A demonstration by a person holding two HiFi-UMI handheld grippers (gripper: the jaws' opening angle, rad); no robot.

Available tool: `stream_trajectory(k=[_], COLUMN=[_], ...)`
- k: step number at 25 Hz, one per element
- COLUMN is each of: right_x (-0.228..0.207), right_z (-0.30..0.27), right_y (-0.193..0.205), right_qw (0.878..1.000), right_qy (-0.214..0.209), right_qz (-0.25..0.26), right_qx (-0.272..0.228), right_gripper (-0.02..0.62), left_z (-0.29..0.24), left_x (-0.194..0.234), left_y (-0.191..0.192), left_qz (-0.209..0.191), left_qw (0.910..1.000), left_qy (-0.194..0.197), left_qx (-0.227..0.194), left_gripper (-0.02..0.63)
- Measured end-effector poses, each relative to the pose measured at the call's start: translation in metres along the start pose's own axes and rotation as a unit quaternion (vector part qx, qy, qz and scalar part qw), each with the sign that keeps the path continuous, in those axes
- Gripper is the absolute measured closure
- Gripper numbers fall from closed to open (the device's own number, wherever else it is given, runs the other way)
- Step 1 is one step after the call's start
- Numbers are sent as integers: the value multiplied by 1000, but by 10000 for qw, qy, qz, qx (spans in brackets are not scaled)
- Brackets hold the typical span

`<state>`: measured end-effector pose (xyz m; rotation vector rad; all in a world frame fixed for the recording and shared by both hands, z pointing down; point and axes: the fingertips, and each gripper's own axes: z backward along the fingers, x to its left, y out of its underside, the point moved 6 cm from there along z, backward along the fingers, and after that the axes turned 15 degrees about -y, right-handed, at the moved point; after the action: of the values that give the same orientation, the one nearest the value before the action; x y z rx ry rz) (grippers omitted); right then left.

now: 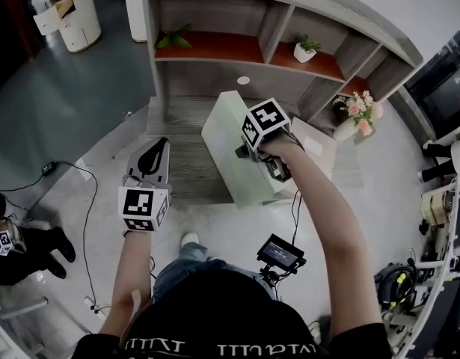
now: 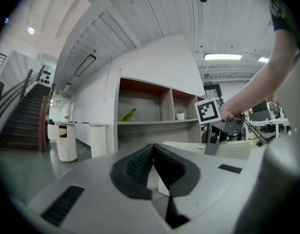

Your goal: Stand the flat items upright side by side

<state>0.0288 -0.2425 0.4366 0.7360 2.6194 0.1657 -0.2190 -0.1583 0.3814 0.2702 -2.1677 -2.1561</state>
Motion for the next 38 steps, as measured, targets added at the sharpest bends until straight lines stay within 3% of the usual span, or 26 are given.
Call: stream_trajectory(k=[2,4,8,13,18,23,27,33,38], right_x=[2,2,1,0,-1,4,14,29,44], right_z=[-2,-2,-11,-28,-26,-7,12,23,19], right_y=[-4,-9,-20,-20,-28,-42,-51,-43,-32], right_qw=[9991,9983,9990,9981,9993,9987,9893,9688,9377], right_qy=[-417,-549,-424,-306,-22,-66,-231,-35,196], right_qz=[-110,-180,-132,-212,-146,-112,-75,296,720], right_qx=[-49,-95,-15,486,332,-497,-1440,-2461,-3393], right_gripper=[242,242,239,244,313,321,322,322,322], left_z=[0,-1,-2,-3,-4,-5,-7,-4,-1], left_x=[3,7,15,23,31,33,33,37,40], left_y=[1,3,6,7,8,2,0,-1,1], left_qz=[17,30,59,27,3,-41,-79,-139,-158], left_qw=[10000,10000,9998,9997,9995,9996,9996,9995,9993], left_qy=[-35,-83,-169,-233,-292,-284,-258,-267,-314], left_qx=[9,29,71,119,123,82,55,52,89], left_gripper=[592,592,592,592,592,592,592,592,592])
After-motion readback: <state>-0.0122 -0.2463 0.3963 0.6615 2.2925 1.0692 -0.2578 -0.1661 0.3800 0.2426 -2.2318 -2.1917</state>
